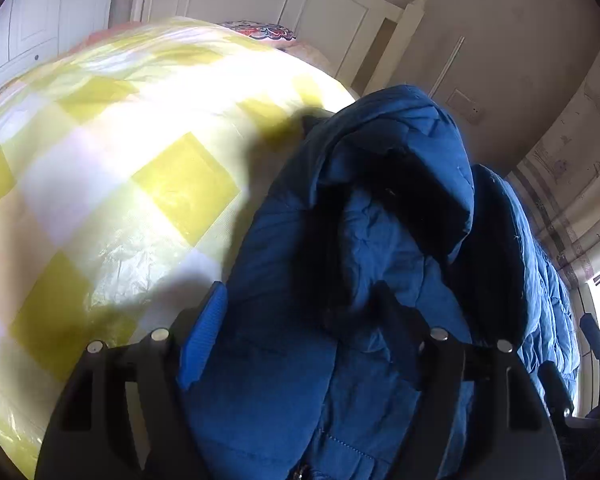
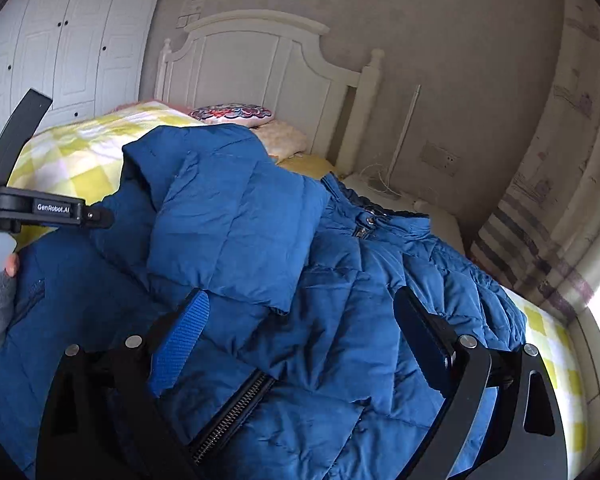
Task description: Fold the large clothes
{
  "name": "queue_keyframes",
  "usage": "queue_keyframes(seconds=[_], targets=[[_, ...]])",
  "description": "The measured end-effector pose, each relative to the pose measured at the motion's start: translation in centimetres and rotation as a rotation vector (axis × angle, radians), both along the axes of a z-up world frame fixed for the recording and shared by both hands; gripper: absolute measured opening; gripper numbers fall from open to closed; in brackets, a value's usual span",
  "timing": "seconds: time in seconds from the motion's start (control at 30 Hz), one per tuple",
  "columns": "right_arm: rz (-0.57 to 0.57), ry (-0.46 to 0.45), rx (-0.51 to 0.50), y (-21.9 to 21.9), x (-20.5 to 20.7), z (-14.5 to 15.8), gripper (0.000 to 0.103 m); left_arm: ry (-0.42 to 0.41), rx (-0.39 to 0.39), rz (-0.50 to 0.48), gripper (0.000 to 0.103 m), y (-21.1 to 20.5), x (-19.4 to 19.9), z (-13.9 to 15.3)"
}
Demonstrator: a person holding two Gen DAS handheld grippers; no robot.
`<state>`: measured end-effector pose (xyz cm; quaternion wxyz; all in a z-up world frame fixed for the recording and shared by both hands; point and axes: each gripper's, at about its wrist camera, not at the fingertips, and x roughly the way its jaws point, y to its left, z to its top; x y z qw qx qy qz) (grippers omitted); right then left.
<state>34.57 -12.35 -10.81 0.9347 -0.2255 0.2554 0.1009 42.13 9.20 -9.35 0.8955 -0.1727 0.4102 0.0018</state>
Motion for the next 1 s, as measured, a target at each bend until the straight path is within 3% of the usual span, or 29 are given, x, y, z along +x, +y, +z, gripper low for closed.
queue_keyframes(seconds=[0.17, 0.3, 0.43, 0.5, 0.57, 0.63, 0.67, 0.77, 0.87, 0.93, 1.0], targets=[[0.078, 0.003, -0.123, 3.4, 0.5, -0.9, 0.084, -0.007, -0.012, -0.001, 0.074, 0.1, 0.0, -0.2], [0.107, 0.021, -0.07, 4.1, 1.5, -0.2, 0.081, -0.009, -0.008, 0.001, 0.074, -0.1, -0.3, 0.0], [0.099, 0.058, -0.081, 4.8, 3.1, -0.9, 0.078, -0.008, -0.005, 0.0, 0.074, -0.2, -0.2, 0.1], [0.109, 0.087, -0.079, 4.9, 3.5, -1.4, 0.067, -0.009, -0.004, 0.0, 0.075, -0.2, -0.2, 0.1], [0.142, 0.077, -0.032, 4.4, 2.9, -0.6, 0.04, -0.008, -0.005, 0.0, 0.075, -0.2, -0.2, 0.1], [0.124, 0.023, 0.081, 2.7, 2.0, 1.8, 0.024, -0.007, -0.006, 0.0, 0.075, -0.3, -0.2, 0.1], [0.095, -0.009, 0.174, 1.0, 1.5, 3.4, 0.02, -0.007, -0.006, 0.0, 0.075, -0.3, -0.2, 0.1], [-0.043, -0.07, 0.529, -7.1, 0.3, 7.0, 0.017, -0.007, -0.009, 0.002, 0.075, -0.2, -0.3, 0.2], [-0.288, -0.048, 0.948, -17.9, -0.2, 6.1, 0.018, -0.007, -0.011, 0.002, 0.076, -0.3, -0.4, 0.2], [-0.388, 0.045, 1.037, -22.0, 0.3, 4.1, 0.02, -0.007, -0.011, 0.001, 0.076, -0.3, -0.4, 0.1], [-0.429, 0.175, 1.018, -23.5, 1.2, 1.9, 0.039, -0.007, -0.01, 0.001, 0.076, -0.3, -0.4, 0.1]])
